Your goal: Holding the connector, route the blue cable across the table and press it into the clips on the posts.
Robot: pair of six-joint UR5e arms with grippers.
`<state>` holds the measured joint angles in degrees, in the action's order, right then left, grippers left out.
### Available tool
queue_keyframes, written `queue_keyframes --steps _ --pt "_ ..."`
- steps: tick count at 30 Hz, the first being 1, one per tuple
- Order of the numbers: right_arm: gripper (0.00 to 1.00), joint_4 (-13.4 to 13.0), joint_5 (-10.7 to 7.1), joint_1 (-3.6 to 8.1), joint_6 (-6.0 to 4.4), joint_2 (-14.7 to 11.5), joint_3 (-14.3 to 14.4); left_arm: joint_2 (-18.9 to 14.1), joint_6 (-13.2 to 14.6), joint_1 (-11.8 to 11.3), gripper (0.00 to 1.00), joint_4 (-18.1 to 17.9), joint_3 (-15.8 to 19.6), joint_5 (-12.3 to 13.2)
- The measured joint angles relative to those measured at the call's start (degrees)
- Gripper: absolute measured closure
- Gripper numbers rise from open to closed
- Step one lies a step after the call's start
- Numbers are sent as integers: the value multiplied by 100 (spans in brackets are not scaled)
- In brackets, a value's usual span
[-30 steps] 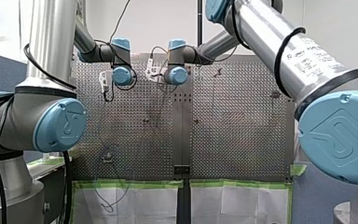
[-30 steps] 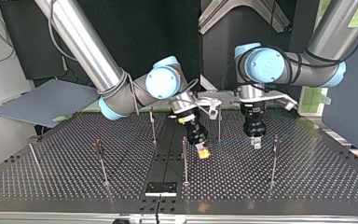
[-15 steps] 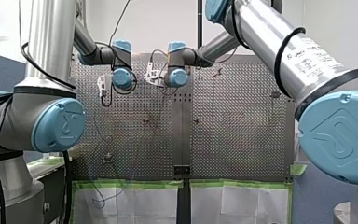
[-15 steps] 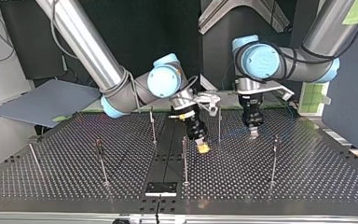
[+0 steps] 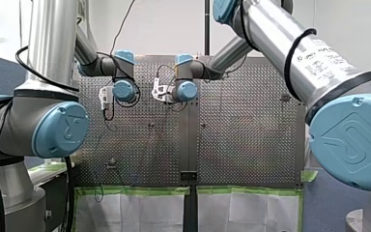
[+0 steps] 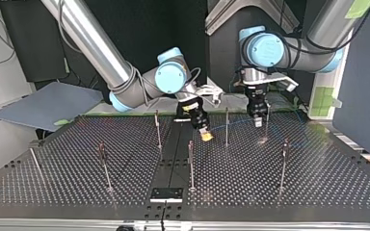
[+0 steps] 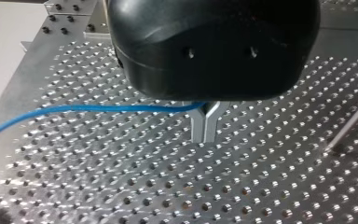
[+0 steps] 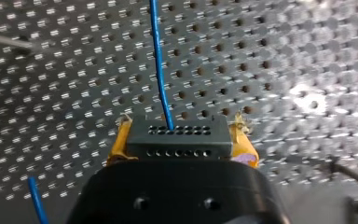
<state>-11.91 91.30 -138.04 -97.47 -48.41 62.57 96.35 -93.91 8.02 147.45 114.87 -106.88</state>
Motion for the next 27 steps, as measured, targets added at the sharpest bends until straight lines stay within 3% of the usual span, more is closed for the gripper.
queue_keyframes --steps 18,27 --pt "100 36 42 -1 126 -7 814 653 -81 21 99 -863 860 207" --pt "100 -7 58 50 127 1 985 1051 -168 24 99 -1296 917 488"
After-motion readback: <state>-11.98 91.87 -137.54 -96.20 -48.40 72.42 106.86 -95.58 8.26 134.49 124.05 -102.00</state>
